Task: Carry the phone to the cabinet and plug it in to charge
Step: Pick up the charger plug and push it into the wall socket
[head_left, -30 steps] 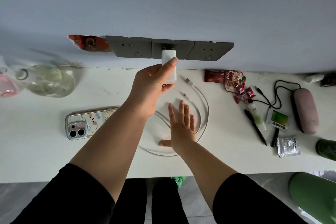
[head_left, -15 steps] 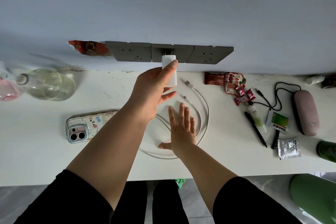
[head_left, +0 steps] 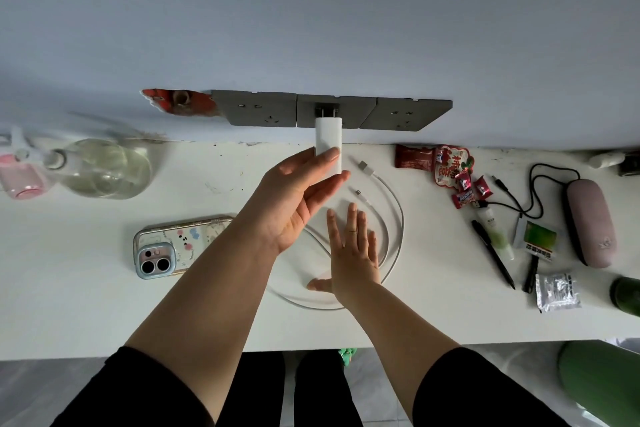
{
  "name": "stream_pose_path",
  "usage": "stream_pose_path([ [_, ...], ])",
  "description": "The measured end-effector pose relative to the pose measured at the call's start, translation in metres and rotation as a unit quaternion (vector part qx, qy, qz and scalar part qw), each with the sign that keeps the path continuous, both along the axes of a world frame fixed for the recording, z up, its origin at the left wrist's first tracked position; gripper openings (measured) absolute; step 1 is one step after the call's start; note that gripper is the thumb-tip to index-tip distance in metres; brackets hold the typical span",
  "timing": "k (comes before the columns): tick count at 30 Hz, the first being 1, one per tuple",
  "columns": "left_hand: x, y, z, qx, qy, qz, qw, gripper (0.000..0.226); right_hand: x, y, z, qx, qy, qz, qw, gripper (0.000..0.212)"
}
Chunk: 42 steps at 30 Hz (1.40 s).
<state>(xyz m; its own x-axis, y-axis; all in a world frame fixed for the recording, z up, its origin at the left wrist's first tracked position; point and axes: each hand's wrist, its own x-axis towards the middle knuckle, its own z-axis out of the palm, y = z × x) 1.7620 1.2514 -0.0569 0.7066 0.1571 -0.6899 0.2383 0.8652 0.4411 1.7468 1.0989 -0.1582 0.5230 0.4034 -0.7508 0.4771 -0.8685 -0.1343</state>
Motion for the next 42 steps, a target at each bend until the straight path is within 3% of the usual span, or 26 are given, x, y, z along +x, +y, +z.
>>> stream_pose_path([
  [5,0.000,0.003,-0.002,0.084,0.018,-0.010,0.996,0.027,0.000,-0.001,-0.001,0.004,-0.001,0.001,1.000,0.134],
  [11,0.004,-0.005,-0.002,0.171,0.045,-0.099,0.979,0.027,0.000,0.000,0.000,-0.001,0.001,0.003,1.000,0.133],
  [27,0.010,0.010,-0.003,0.174,0.018,-0.087,0.981,0.012,0.000,-0.001,-0.001,0.001,0.001,0.001,1.000,0.134],
  [35,0.015,0.013,-0.002,0.152,0.034,-0.093,0.983,0.023,0.000,-0.001,-0.003,0.003,-0.001,-0.001,1.000,0.135],
  [42,0.001,0.005,-0.004,0.125,-0.007,-0.109,0.986,0.036,0.000,0.001,0.003,-0.001,0.001,-0.006,1.000,0.134],
])
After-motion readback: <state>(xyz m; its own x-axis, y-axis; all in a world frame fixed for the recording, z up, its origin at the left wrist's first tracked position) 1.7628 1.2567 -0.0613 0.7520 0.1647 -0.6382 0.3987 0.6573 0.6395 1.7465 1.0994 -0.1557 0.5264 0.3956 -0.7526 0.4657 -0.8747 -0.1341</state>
